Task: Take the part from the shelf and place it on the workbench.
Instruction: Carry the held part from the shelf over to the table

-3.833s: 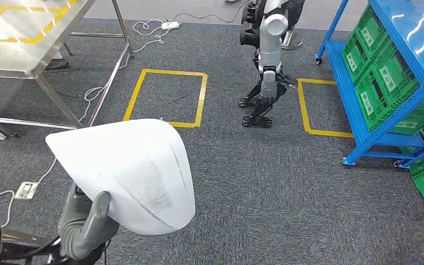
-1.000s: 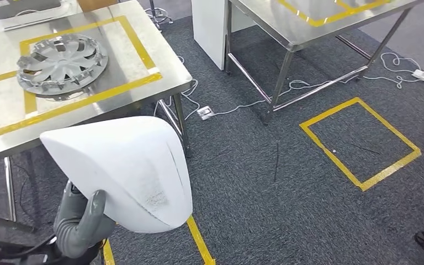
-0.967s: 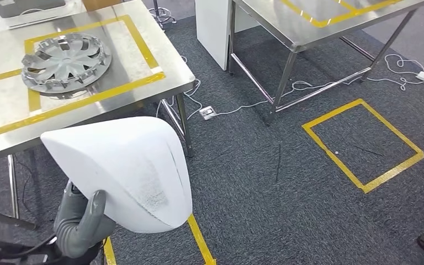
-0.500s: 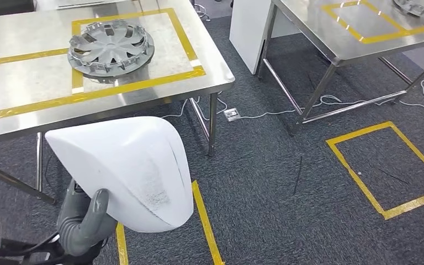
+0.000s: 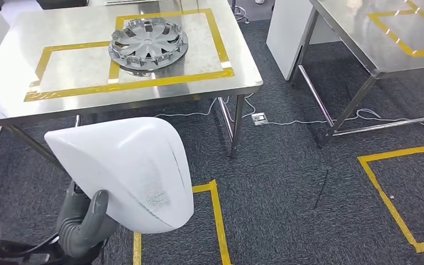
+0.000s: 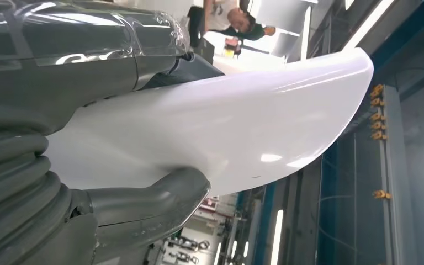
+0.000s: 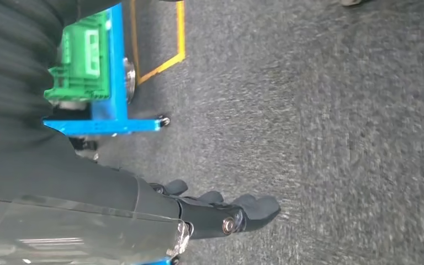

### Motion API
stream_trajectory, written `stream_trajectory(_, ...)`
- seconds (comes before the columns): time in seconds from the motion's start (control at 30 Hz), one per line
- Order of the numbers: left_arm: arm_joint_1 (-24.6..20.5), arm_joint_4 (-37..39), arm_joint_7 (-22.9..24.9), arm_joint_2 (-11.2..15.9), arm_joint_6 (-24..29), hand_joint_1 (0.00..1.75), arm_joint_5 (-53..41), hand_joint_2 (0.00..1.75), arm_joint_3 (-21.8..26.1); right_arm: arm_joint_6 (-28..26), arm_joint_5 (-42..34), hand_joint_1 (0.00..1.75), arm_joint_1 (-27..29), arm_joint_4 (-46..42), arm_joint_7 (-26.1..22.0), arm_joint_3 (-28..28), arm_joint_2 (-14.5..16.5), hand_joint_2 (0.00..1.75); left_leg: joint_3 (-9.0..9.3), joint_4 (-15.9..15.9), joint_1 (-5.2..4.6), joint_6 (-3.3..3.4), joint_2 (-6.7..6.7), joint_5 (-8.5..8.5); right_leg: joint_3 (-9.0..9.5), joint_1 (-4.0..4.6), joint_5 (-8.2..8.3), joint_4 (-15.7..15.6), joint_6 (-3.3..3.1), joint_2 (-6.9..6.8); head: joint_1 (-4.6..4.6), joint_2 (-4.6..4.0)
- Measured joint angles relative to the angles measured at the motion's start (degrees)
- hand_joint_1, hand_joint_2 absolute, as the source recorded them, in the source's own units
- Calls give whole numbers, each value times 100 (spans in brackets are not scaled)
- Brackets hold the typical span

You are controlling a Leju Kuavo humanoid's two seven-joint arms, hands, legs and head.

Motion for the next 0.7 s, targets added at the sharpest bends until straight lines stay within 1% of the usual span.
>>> stream_trajectory(0.03, 1, 4, 1, 1, 0, 175, 0, 175, 0, -1, 0, 0, 8, 1, 1, 0, 3, 175, -16, 58, 19, -27, -9, 38, -2, -3, -8, 10, 12, -52, -1, 0)
stream_trajectory(0.07, 2, 8, 2, 1, 0, 175, 0, 175, 0, -1, 0, 0, 8, 2, 1, 1, 5, 175, 91, -109, 34, -48, -9, 177, -2, -8, -22, 27, 33, -94, -3, 0)
stream_trajectory(0.1, 3, 10, 2, 1, 0, 175, 0, 175, 0, -2, 0, 0, -1, 3, 1, 1, 7, 175, 293, -450, 48, -62, 8, 370, -1, -15, -42, 55, 62, -122, -4, 0)
stream_trajectory(0.13, 1, 11, 3, 1, 0, 175, 0, 175, 0, -4, 0, 0, -13, 3, 2, 2, 8, 175, 515, -817, 51, -63, 36, 496, -7, -15, -68, 88, 100, -137, -6, 0)
stream_trajectory(0.17, 4, 13, 5, -1, 0, 175, 0, 175, 0, -8, 0, 0, -27, 3, 6, 2, 9, 175, 690, -1115, 50, -35, 59, 579, -15, -10, -94, 129, 138, -154, -9, 0)
stream_trajectory(0.2, 8, 14, 7, -1, 0, 175, 1, 175, -1, -13, -1, 0, -38, 2, 11, 2, 11, 175, 788, -1289, 48, 5, 78, 596, -25, -3, -122, 164, 168, -162, -2, 0)
stream_trajectory(0.23, 12, 16, 10, -1, 0, 175, 2, 175, -1, -18, -1, 0, -43, 2, 16, 2, 10, 175, 817, -1340, 38, 47, 85, 564, -34, 6, -143, 186, 156, -163, 4, 0)
stream_trajectory(0.27, 18, 17, 12, 0, 1, 175, 4, 175, -1, -21, -1, 0, -43, 2, 20, 2, 11, 175, 819, -1349, 32, 83, 79, 572, -34, 6, -154, 199, 121, -162, 14, 0)
stream_trajectory(0.33, 22, 20, 15, -2, 2, 175, 11, 175, 0, -22, -1, 0, -36, 0, 22, 2, 8, 175, 832, -1349, 16, 108, 73, 563, -21, 0, -156, 191, 30, -158, 27, 0)
stream_trajectory(0.37, 24, 20, 16, -4, 3, 175, 15, 175, 0, -24, -1, 0, -35, -1, 23, 2, 8, 175, 837, -1350, 9, 117, 69, 559, -12, -4, -149, 183, 19, -157, 31, 0)
stream_trajectory(0.4, 24, 20, 17, -5, 6, 175, 21, 175, 0, -26, -1, 0, -35, -2, 25, 2, 8, 175, 839, -1350, 3, 131, 66, 554, -5, -8, -143, 170, 22, -157, 33, 0)
stream_trajectory(0.5, 25, 21, 28, -4, 25, 175, 54, 175, 0, -24, -1, 0, -30, -3, 29, 1, 9, 175, 840, -1348, -14, 172, 53, 545, 9, -17, -125, 137, 55, -157, 35, 0)
stream_trajectory(0.57, 25, 21, 34, -4, 41, 175, 74, 175, 0, -20, -1, 0, -27, -3, 34, 0, 11, 175, 839, -1347, -24, 187, 47, 540, 13, -24, -118, 127, 84, -157, 34, 0)
stream_trajectory(0.6, 25, 21, 36, -4, 48, 175, 84, 175, 0, -20, -1, 0, -27, -3, 35, -1, 11, 175, 838, -1346, -31, 190, 45, 538, 14, -31, -118, 123, 113, -157, 34, 0)
stream_trajectory(0.7, 25, 21, 42, -3, 52, 175, 115, 175, 1, -20, -1, 0, -26, -3, 36, -1, 14, 175, 838, -1343, -47, 203, 36, 530, 23, -59, -125, 106, 267, -158, 34, 0)
